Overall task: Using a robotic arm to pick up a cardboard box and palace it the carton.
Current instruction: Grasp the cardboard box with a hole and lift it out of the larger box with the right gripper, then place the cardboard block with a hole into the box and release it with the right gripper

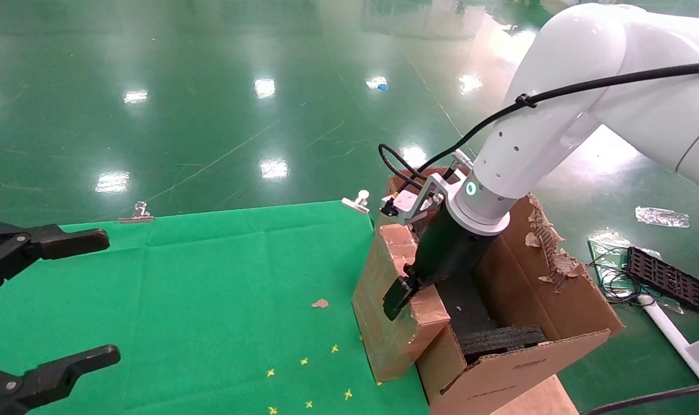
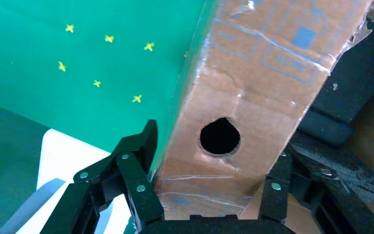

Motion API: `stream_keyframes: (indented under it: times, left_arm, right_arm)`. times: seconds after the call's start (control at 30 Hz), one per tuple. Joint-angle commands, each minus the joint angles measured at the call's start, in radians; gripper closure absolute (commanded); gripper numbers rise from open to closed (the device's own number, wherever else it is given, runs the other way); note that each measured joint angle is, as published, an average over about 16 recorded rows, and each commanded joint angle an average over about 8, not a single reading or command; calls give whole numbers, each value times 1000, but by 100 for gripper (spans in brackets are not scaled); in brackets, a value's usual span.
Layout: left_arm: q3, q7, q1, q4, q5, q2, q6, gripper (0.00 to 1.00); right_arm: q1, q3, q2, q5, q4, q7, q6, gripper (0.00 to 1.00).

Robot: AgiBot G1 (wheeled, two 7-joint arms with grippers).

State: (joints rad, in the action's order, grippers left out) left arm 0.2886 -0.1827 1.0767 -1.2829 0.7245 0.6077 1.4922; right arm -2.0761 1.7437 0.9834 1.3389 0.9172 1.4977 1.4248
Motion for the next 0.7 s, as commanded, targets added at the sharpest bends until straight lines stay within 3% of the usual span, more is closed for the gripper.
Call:
stream_keyframes:
  times: [0.03, 0.37, 0.7]
  left_arm:
    - [0, 0, 0, 0, 0, 0, 0, 100]
    - [1, 0, 0, 0, -1, 0, 0, 100]
    - [1, 1, 0, 0, -1, -1, -1, 100]
  right_arm:
    - [1, 2, -3, 2, 3, 2, 1, 100]
    - [-20, -23, -30, -19, 22, -40, -15, 100]
    - [-189, -149, -173, -70, 35, -267, -82, 100]
